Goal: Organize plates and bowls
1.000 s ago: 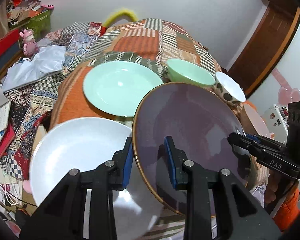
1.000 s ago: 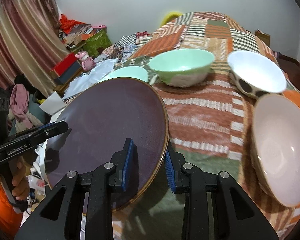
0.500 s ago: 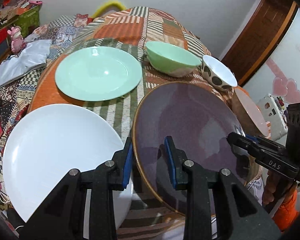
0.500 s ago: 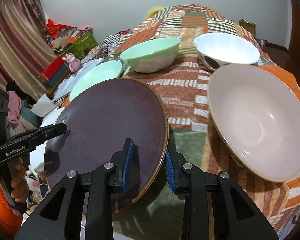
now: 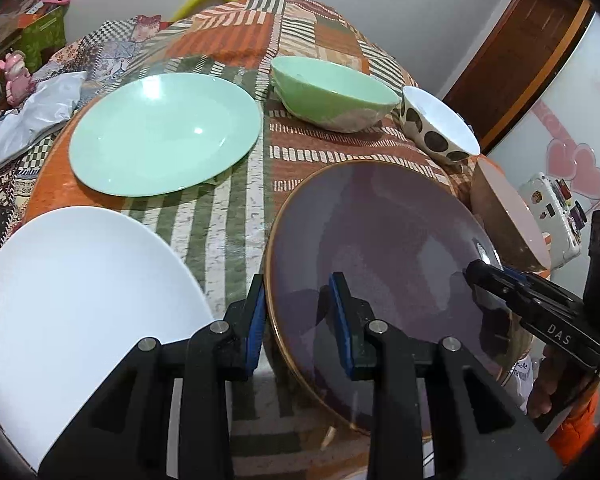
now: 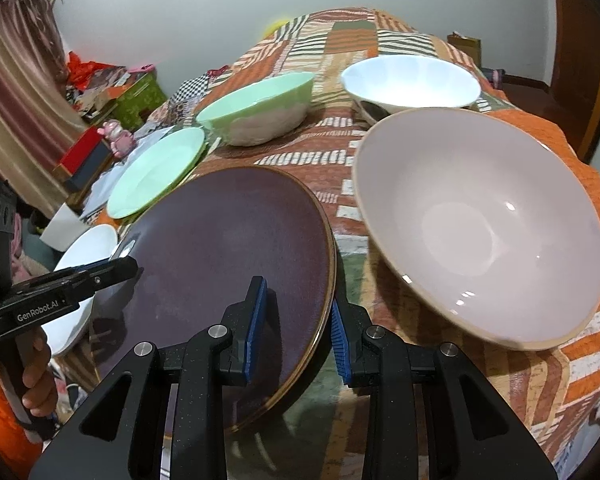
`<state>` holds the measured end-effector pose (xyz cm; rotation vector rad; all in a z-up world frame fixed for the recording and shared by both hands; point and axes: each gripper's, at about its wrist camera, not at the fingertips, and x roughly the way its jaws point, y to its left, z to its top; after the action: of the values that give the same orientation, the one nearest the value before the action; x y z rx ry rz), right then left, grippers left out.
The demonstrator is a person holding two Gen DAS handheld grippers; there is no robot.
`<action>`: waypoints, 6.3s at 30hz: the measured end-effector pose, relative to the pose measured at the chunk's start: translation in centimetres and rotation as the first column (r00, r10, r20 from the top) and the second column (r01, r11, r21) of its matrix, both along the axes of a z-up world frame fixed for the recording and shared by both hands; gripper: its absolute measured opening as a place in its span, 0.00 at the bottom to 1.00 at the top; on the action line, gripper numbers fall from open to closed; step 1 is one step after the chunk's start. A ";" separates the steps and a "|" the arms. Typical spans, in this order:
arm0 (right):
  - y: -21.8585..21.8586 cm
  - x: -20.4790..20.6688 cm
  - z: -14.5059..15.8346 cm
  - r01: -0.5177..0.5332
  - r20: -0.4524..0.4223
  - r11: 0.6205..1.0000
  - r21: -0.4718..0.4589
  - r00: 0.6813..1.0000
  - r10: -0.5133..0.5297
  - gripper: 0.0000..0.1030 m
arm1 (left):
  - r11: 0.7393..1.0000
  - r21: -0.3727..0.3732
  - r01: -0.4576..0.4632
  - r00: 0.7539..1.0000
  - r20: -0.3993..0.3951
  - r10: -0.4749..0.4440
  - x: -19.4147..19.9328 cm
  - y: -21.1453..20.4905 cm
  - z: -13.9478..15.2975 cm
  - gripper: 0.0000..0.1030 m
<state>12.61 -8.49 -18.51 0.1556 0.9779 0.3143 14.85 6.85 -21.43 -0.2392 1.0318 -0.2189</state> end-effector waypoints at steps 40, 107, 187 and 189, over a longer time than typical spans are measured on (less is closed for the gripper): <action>6.7 -2.4 6.0 -0.169 0.179 0.984 -0.063 0.968 0.178 0.66 | 0.960 0.150 -0.236 0.943 0.274 0.188 -9.3 6.5 8.3 0.83; 20.4 1.3 -1.3 -0.438 -0.082 0.896 -0.079 0.898 0.432 0.29 | 0.937 0.085 -0.338 0.941 0.013 0.338 -9.8 18.7 -0.2 0.27; 1.8 -1.0 1.3 -0.035 -0.003 0.995 -0.092 0.999 0.035 0.29 | 0.999 0.049 -0.021 1.000 0.006 0.021 -0.8 0.4 0.7 0.27; 1.7 -1.1 1.3 -0.028 0.000 0.996 -0.088 1.000 0.029 0.29 | 0.999 0.047 -0.018 1.000 0.005 0.018 -0.5 0.3 0.6 0.27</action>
<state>11.53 -6.75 -17.22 0.0615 0.9915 0.2970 14.37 7.15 -20.81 -0.2049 1.0288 -0.1787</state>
